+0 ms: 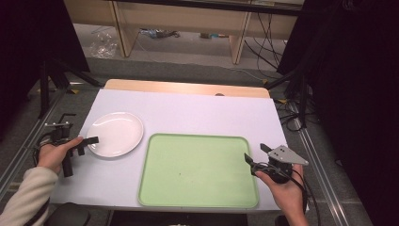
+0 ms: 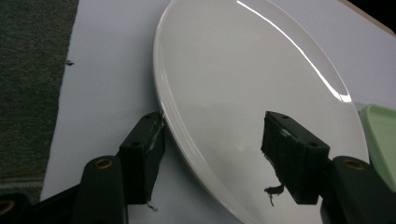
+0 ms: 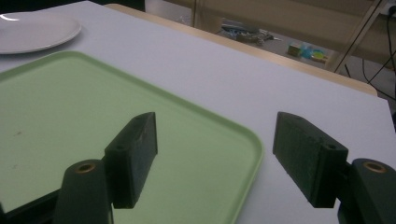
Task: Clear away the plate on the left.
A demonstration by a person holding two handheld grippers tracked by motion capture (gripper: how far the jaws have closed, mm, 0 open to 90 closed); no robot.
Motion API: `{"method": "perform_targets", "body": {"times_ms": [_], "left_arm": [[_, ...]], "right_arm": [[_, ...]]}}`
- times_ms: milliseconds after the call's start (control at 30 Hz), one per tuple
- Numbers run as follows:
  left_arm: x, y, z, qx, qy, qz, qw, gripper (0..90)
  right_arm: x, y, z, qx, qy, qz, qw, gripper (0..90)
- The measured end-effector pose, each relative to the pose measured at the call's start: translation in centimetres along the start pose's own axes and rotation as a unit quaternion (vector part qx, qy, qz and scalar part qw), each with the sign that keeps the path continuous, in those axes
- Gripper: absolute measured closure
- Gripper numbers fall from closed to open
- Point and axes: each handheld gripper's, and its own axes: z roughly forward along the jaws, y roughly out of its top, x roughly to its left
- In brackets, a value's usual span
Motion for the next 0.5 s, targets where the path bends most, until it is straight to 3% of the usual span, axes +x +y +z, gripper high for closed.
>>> {"method": "perform_targets", "body": {"times_ms": [33,100,233,500], "left_arm": [[0.04,0.07,0.01,0.000,0.002,-0.008,1.0000,40.5],[0.20,0.21,-0.02,0.004,0.005,-0.022,0.9997,44.8],[0.47,0.37,-0.06,0.011,0.020,-0.023,0.9995,56.4],[0.29,1.02,0.16,0.032,0.050,-0.060,0.9964,70.0]], "right_arm": [[0.10,0.00,-0.04,0.006,0.005,0.008,0.9999,31.5],[0.00,0.01,-0.01,0.006,0.003,0.001,1.0000,31.5],[0.21,0.04,0.03,0.007,0.007,0.006,0.9999,31.5],[0.16,0.07,-0.02,0.012,0.006,0.009,0.9999,31.4]]}}
